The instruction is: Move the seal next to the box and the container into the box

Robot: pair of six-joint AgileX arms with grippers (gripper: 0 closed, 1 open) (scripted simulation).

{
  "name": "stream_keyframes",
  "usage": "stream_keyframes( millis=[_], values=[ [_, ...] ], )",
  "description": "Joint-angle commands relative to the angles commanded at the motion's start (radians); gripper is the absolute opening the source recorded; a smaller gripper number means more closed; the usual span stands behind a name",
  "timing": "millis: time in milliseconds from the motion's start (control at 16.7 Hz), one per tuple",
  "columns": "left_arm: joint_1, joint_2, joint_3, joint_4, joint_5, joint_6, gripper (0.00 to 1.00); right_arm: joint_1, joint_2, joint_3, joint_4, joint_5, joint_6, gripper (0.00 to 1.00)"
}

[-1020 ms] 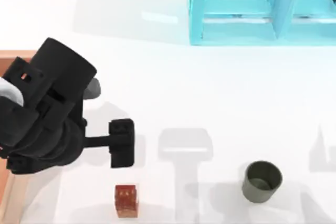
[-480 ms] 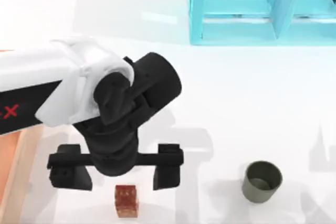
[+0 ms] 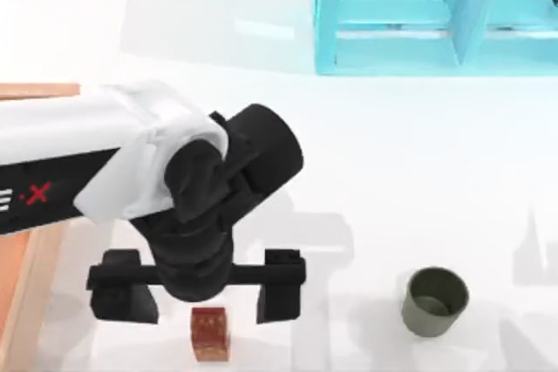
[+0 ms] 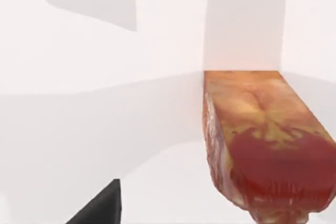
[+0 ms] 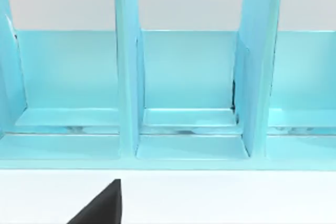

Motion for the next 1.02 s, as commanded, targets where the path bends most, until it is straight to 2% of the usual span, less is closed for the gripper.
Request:
stream_keyframes(
  millis=[300, 660, 1020],
  values=[
    [0.0, 0.084, -0.125, 0.222, 0.0, 0.001, 1.0, 0.0, 0.0, 0.0, 0.0, 0.0, 0.0, 1.0],
    [0.0, 0.102, -0.151, 0.257, 0.0, 0.001, 1.0, 0.0, 0.0, 0.0, 0.0, 0.0, 0.0, 1.0],
    [0.0, 0.102, -0.151, 0.257, 0.0, 0.001, 0.55, 0.0, 0.0, 0.0, 0.0, 0.0, 0.0, 1.0]
  ],
)
